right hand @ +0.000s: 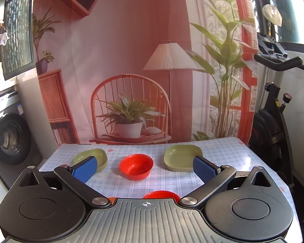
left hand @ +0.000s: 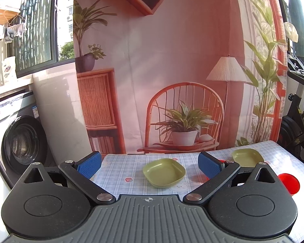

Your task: Organize plates and bowls

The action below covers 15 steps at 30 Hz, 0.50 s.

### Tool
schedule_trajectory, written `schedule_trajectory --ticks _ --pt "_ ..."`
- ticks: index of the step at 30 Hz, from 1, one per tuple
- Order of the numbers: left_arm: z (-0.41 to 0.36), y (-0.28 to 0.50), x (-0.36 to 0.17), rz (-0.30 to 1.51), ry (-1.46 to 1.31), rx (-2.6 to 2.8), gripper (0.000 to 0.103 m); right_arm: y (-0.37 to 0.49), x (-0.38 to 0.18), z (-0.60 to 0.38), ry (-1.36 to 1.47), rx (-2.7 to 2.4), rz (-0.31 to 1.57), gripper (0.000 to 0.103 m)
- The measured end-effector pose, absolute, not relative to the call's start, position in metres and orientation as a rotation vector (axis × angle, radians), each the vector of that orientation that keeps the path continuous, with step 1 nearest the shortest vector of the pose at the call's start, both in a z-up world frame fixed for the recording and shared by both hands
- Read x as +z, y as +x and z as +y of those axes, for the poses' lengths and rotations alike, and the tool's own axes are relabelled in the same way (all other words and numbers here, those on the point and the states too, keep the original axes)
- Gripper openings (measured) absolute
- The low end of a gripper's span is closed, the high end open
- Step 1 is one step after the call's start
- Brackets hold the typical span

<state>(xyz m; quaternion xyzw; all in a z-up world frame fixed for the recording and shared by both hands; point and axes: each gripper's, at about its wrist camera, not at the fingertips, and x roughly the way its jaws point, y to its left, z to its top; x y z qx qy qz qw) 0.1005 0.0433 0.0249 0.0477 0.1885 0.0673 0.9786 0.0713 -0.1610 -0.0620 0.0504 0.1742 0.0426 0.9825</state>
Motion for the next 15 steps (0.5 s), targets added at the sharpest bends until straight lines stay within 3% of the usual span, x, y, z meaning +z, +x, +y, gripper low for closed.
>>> schedule_trajectory --ticks 15 --pt "0.109 0.21 0.028 0.406 0.023 0.179 0.096 0.201 -0.067 -0.1 0.084 0.258 0.417 0.084"
